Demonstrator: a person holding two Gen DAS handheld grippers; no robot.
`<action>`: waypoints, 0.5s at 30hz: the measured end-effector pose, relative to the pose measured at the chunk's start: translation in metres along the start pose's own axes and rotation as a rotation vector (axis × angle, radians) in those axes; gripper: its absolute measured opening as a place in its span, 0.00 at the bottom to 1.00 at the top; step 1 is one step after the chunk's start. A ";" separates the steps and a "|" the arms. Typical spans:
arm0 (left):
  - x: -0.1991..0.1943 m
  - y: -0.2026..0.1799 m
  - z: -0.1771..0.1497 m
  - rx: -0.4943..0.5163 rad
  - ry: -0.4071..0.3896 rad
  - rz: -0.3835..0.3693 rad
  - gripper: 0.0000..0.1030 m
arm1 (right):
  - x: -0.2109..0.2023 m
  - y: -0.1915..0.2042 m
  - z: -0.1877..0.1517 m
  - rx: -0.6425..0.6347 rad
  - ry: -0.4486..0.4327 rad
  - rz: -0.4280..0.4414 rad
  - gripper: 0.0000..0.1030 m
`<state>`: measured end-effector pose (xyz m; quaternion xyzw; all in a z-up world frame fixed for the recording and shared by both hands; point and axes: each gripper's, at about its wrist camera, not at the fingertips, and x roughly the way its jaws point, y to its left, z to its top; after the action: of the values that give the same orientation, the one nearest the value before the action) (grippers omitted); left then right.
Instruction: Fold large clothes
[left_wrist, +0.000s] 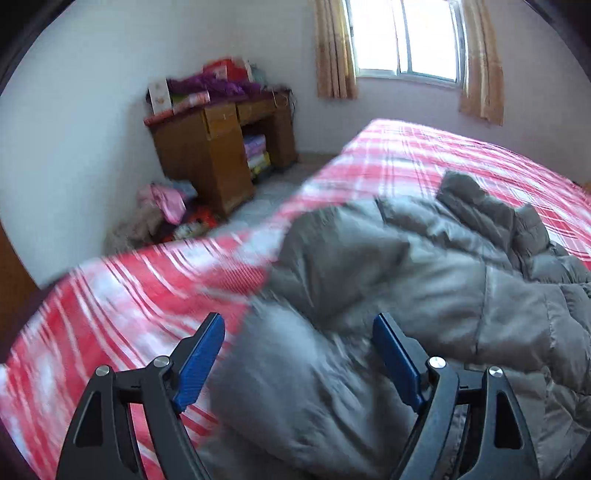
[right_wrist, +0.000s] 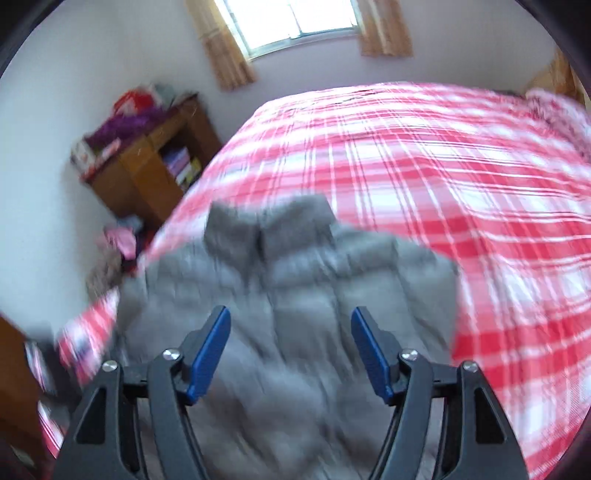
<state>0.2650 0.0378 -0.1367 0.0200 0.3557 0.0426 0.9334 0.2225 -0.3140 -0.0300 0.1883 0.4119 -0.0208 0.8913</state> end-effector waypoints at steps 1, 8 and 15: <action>0.006 -0.004 -0.007 0.002 0.016 0.003 0.81 | 0.022 0.001 0.023 0.044 0.023 -0.001 0.69; 0.006 -0.008 -0.011 0.000 -0.011 0.023 0.81 | 0.133 -0.010 0.078 0.259 0.111 -0.050 0.69; 0.011 0.002 -0.013 -0.085 0.010 -0.032 0.81 | 0.200 -0.014 0.090 0.295 0.212 -0.087 0.83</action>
<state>0.2640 0.0413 -0.1535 -0.0255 0.3582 0.0430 0.9323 0.4173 -0.3355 -0.1299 0.3002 0.5039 -0.0993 0.8038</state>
